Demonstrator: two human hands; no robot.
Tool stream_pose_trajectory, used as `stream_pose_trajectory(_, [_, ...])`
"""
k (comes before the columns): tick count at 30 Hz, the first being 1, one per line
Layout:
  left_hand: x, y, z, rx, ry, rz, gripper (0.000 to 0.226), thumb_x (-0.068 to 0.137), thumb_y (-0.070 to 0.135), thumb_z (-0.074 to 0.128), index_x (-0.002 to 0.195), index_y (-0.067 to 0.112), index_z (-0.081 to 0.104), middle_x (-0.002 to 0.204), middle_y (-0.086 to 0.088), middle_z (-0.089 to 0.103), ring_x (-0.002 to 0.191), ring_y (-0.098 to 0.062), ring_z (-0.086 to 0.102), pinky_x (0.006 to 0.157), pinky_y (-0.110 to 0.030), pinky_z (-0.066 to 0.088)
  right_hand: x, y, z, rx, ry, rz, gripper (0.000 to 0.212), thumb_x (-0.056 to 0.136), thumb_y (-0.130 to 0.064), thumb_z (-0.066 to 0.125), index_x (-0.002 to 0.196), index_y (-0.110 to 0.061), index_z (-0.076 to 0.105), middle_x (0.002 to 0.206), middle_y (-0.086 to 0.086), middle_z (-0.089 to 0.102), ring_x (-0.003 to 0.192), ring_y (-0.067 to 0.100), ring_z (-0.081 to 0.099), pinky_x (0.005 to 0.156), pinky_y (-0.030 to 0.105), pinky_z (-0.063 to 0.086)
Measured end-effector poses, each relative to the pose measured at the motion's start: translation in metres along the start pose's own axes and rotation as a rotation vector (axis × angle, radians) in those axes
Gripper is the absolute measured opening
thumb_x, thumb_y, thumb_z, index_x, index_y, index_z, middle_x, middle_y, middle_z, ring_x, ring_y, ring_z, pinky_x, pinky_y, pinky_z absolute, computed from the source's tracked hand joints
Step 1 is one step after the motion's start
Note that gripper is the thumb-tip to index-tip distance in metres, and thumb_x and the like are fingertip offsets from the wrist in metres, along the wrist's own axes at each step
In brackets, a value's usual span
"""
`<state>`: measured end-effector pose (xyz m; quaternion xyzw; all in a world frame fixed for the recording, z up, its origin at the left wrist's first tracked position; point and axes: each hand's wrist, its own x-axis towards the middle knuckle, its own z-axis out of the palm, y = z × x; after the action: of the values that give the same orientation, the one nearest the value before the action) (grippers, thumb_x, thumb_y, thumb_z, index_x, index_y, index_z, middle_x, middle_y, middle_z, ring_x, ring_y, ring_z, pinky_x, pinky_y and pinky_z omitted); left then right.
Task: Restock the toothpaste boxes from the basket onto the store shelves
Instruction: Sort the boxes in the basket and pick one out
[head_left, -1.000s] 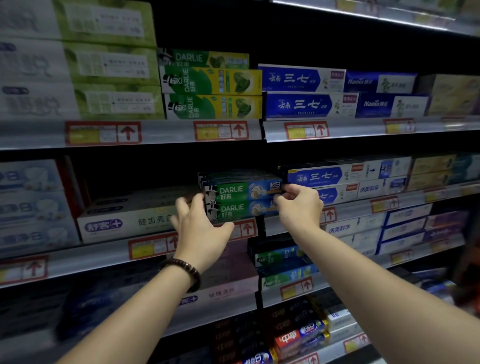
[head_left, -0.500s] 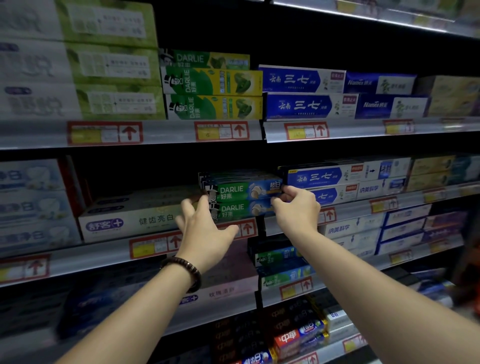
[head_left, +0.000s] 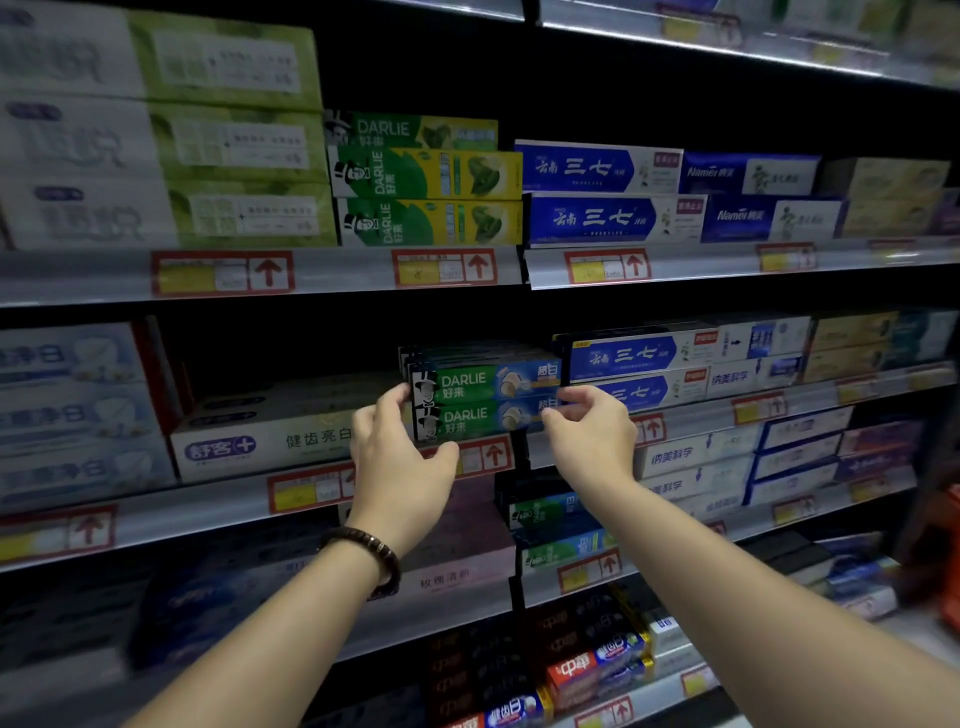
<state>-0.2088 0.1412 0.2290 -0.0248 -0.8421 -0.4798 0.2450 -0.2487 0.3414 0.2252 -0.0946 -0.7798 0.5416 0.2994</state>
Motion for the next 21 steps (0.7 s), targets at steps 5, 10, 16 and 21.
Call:
stream_pose_trajectory(5, [-0.012, 0.006, -0.013, -0.025, 0.011, 0.059, 0.061, 0.095, 0.023, 0.072, 0.147, 0.03, 0.042, 0.128, 0.008, 0.046, 0.101, -0.008, 0.053, 0.083, -0.023, 0.044, -0.02, -0.004, -0.004, 0.044, -0.05, 0.026, 0.02, 0.096, -0.023, 0.075, 0.115, -0.025, 0.071, 0.095, -0.009, 0.074, 0.092, 0.01, 0.071, 0.071, 0.024, 0.054])
stream_pose_trajectory(10, [-0.029, 0.007, -0.032, -0.076, -0.03, -0.011, 0.049, 0.097, 0.023, 0.07, 0.139, 0.029, 0.045, 0.115, 0.012, 0.058, 0.088, -0.009, 0.062, 0.071, -0.027, 0.055, -0.043, -0.013, -0.006, 0.107, -0.1, 0.047, 0.013, 0.094, -0.026, 0.077, 0.103, -0.033, 0.07, 0.092, -0.009, 0.076, 0.089, 0.014, 0.076, 0.085, 0.043, 0.065])
stream_pose_trajectory(16, [-0.056, 0.0, -0.061, -0.073, -0.064, -0.101, 0.041, 0.097, 0.025, 0.071, 0.132, 0.027, 0.05, 0.107, 0.01, 0.062, 0.088, -0.011, 0.065, 0.069, -0.022, 0.052, -0.083, -0.027, -0.011, 0.167, -0.176, 0.055, 0.013, 0.094, -0.029, 0.078, 0.102, -0.034, 0.07, 0.09, -0.007, 0.077, 0.088, 0.015, 0.077, 0.085, 0.046, 0.065])
stream_pose_trajectory(21, [-0.089, -0.01, -0.092, -0.079, -0.079, -0.153, 0.033, 0.098, 0.026, 0.07, 0.126, 0.031, 0.054, 0.104, 0.01, 0.067, 0.083, -0.01, 0.068, 0.06, -0.016, 0.047, -0.129, -0.039, -0.015, 0.219, -0.269, 0.062, 0.01, 0.094, -0.027, 0.078, 0.102, -0.031, 0.073, 0.087, -0.004, 0.079, 0.086, 0.014, 0.078, 0.084, 0.047, 0.065])
